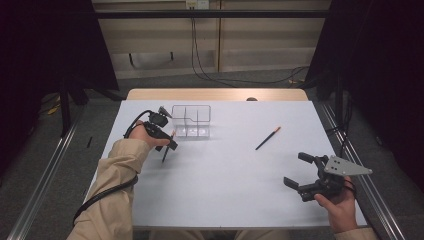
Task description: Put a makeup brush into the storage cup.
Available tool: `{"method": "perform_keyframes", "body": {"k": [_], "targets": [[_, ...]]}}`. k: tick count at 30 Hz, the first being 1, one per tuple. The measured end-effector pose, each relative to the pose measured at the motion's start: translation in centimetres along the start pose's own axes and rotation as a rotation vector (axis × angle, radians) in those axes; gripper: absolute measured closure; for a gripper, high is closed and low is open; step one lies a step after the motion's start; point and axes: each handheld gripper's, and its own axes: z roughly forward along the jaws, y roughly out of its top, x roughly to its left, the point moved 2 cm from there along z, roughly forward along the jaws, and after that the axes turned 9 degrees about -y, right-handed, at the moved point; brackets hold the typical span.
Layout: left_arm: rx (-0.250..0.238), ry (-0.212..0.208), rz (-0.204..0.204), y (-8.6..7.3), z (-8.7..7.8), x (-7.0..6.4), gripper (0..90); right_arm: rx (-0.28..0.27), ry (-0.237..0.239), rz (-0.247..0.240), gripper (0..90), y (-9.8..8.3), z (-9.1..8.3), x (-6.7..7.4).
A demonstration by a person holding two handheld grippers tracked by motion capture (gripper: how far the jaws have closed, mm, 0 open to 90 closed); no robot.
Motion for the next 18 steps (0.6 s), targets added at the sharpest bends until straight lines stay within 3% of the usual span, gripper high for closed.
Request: {"method": "perform_keyframes", "body": {"k": [15, 18], "targets": [[0.054, 0.035, -0.033, 0.64, 0.68, 0.21, 46.4, 0.001, 0.004, 0.003, 0.0, -0.03, 0.03, -0.06], [0.061, 0.047, -0.058, 0.69, 0.89, 0.28, 50.3, -0.004, 0.001, 0.005, 0.0, -0.02, 0.02, -0.06]]}}
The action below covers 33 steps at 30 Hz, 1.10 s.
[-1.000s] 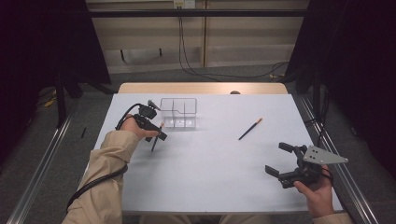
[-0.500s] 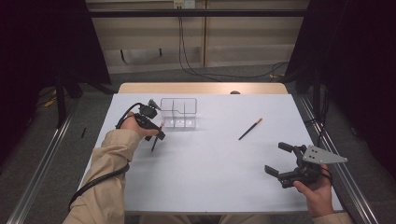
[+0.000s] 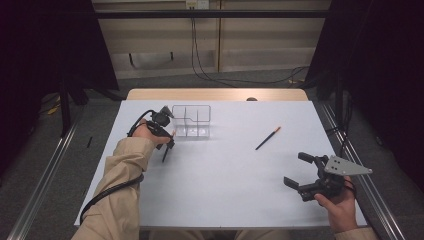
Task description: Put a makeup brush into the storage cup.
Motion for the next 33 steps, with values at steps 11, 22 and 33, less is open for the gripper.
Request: {"method": "perform_keyframes", "body": {"k": [11, 22, 33], "targets": [[-0.007, -0.010, -0.090, -0.08, 0.48, 0.13, 59.7, 0.003, 0.006, -0.003, 0.0, 0.02, 0.01, 0.02], [0.022, -0.008, -0.122, 0.09, 0.55, 0.09, 69.1, 0.003, 0.007, -0.002, 0.0, -0.01, 0.06, 0.00], [0.051, 0.020, -0.155, 0.03, 0.52, 0.04, 81.9, 0.006, 0.000, -0.006, 0.0, -0.03, 0.03, -0.05]]}}
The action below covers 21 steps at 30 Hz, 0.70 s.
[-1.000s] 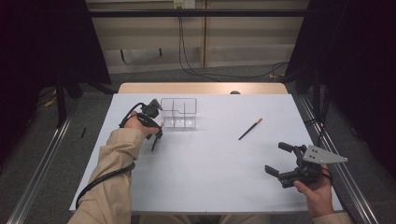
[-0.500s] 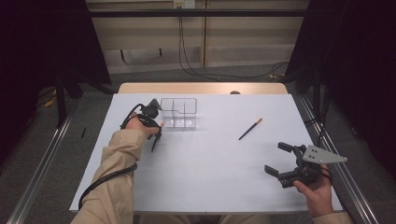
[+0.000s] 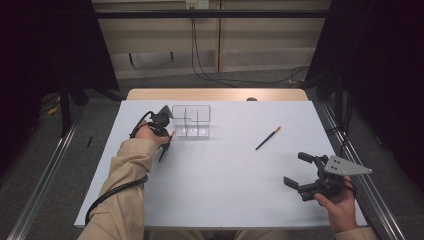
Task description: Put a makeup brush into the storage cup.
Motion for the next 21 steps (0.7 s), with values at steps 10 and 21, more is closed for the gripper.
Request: {"method": "perform_keyframes", "body": {"k": [10, 21], "targets": [[0.022, -0.012, -0.043, -0.37, -0.25, 0.45, 84.0, 0.001, 0.002, 0.000, 0.0, -0.04, 0.07, 0.02], [0.028, -0.012, -0.068, -0.16, -0.12, 0.30, 78.2, 0.002, 0.002, 0.000, 0.0, -0.03, 0.13, 0.05]]}}
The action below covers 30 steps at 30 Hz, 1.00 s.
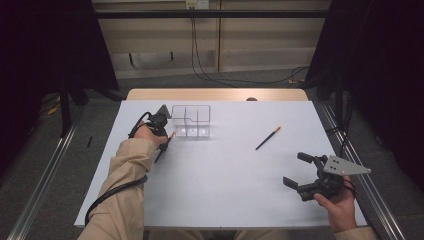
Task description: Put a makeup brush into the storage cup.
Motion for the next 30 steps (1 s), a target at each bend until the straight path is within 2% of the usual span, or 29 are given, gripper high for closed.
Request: {"method": "perform_keyframes", "body": {"k": [3, 9, 16, 23, 25, 26, 27, 30], "targets": [[-0.005, 0.011, -0.005, 0.1, 0.1, -0.1, 79.9, 0.000, 0.002, -0.002, 0.0, 0.0, 0.0, 0.0], [0.008, 0.052, 0.029, 0.1, 0.2, -0.5, 83.8, 0.001, 0.002, -0.005, 0.0, 0.1, 0.1, 0.1], [-0.008, 0.034, 0.008, -0.1, 0.1, -0.3, 84.1, -0.001, 0.002, -0.005, 0.0, 0.1, 0.1, 0.0], [-0.047, -0.015, -0.019, -0.4, -0.2, 0.2, 84.2, 0.004, 0.002, -0.005, 0.0, 0.0, 0.1, -0.1], [-0.081, -0.025, -0.020, -0.5, -0.5, 0.5, 84.1, 0.004, 0.003, -0.005, 0.0, 0.0, 0.1, -0.1], [-0.081, -0.025, -0.020, -0.5, -0.5, 0.5, 84.2, 0.004, 0.002, -0.004, 0.0, 0.0, 0.2, 0.0], [-0.112, -0.040, -0.031, -0.6, -0.8, 0.5, 84.2, 0.006, 0.003, -0.003, 0.0, 0.0, 0.2, 0.0], [-0.143, -0.057, -0.031, -0.7, -1.3, 0.8, 84.1, 0.007, 0.002, -0.005, 0.0, 0.0, 0.2, 0.0]]}}
